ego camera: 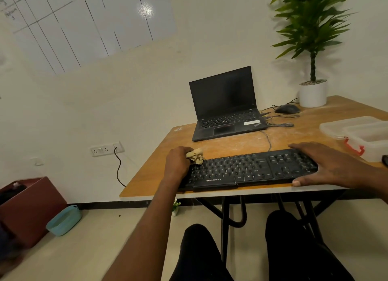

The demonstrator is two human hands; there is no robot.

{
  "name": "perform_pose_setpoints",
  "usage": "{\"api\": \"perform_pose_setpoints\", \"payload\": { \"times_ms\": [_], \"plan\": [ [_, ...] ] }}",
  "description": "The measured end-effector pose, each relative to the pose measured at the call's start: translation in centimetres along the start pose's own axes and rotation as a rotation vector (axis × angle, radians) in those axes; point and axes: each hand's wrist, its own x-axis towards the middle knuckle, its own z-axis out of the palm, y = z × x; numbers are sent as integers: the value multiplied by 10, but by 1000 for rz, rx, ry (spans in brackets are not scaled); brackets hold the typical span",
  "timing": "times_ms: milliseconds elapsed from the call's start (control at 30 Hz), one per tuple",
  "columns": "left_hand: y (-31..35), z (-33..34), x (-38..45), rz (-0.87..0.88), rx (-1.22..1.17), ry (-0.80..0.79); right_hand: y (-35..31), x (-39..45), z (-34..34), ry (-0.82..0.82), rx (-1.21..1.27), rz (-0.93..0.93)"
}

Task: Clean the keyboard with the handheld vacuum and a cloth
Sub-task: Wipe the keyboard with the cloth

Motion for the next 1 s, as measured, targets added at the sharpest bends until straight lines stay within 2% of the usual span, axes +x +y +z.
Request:
{"api": "perform_pose_setpoints", "payload": {
  "times_ms": [200, 333, 500, 833, 1000],
  "plan": [
    [29, 14, -2, 116, -45, -41, 3, 0, 0, 7, 4, -2],
    [13, 6, 0, 105, -13, -50, 1, -2, 1, -1, 11, -1],
    [-32, -16, -3, 4, 33, 3, -2, -1, 0, 10, 20, -6],
    [12, 4, -2, 137, -56, -71, -2, -1, -2, -8, 9, 12],
    [-19, -8, -1, 56, 22, -36, -4, -3, -2, -10, 9, 6]
  ]
}}
